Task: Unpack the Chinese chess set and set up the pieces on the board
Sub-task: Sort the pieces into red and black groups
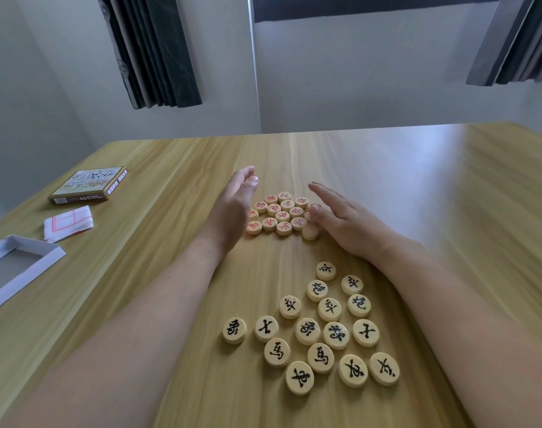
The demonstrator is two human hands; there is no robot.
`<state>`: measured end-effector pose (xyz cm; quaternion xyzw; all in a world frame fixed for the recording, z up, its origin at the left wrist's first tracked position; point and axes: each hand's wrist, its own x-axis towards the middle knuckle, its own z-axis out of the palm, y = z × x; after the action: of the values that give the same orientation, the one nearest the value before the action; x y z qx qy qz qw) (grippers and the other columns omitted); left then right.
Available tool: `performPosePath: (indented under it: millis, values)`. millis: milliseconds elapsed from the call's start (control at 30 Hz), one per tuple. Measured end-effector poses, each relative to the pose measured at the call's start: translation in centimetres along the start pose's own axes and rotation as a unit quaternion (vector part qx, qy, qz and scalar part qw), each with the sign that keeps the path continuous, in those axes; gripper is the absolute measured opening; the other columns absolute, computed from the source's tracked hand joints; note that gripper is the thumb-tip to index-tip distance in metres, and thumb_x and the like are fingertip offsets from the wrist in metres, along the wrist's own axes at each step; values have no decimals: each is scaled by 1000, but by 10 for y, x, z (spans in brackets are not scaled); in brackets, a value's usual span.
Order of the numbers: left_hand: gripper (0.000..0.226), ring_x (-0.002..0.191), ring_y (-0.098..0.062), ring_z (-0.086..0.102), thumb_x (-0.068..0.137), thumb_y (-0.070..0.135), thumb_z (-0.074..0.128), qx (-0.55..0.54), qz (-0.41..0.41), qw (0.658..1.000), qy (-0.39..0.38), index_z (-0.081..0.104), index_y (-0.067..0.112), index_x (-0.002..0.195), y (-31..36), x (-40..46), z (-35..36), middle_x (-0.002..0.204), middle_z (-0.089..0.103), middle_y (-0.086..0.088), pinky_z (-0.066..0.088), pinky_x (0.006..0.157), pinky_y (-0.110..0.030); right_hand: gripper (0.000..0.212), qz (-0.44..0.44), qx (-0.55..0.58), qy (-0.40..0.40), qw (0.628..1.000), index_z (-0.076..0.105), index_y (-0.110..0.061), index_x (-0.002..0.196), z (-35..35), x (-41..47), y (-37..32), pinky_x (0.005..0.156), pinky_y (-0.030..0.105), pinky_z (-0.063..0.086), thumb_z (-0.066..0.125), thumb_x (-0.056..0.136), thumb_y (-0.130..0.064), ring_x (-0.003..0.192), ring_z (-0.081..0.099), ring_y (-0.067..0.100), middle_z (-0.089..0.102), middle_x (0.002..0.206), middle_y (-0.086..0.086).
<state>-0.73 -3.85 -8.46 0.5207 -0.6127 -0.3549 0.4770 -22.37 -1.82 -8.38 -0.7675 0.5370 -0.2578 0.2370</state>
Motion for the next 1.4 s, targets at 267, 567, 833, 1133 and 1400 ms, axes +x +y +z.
performPosePath:
  millis: [267, 567, 833, 1133, 1400]
  values:
    - [59, 139, -5, 34, 87, 52, 41, 28, -6, 1000, 11, 46, 31, 143, 16, -72, -15, 150, 42, 9, 26, 112, -29, 51, -15, 47, 30, 998, 29, -32, 149, 0, -56, -12, 112, 21, 15, 38, 100, -44, 141, 19, -1, 23, 156, -18]
    - [124, 149, 0, 4, 53, 102, 32, 305, 42, 928, -208, 10, 38, 156, 29, -171, -31, 162, 9, 18, 7, 123, -32, 49, 9, -60, -24, 998, 23, -36, 150, 5, -138, -31, 116, 19, 0, 26, 102, -44, 142, 14, -3, 22, 156, -16]
    - [138, 151, -7, -3, 48, 106, 24, 448, 64, 859, -240, -1, 26, 158, 31, -185, -26, 166, 1, 9, 6, 125, -37, 43, -7, -104, -4, 995, 43, -25, 143, 20, -143, -46, 117, 27, 16, 31, 103, -37, 138, 31, 7, 36, 150, -11]
    - [123, 151, -5, -5, 62, 98, 22, 445, 65, 847, -284, 0, 24, 158, 29, -180, -40, 166, 2, 7, -1, 124, -34, 26, -63, -36, 71, 995, 71, -6, 105, 44, -128, -81, 89, 17, 38, 51, 98, -22, 103, 60, 18, 66, 113, 4]
    - [115, 150, -5, -10, 69, 94, 20, 437, 82, 853, -272, -7, 25, 157, 24, -177, -45, 165, -4, 7, -4, 124, -36, 28, 5, 34, 109, 993, 69, -6, 109, 42, -129, -87, 84, 7, 32, 45, 100, -19, 106, 56, 9, 65, 119, 0]
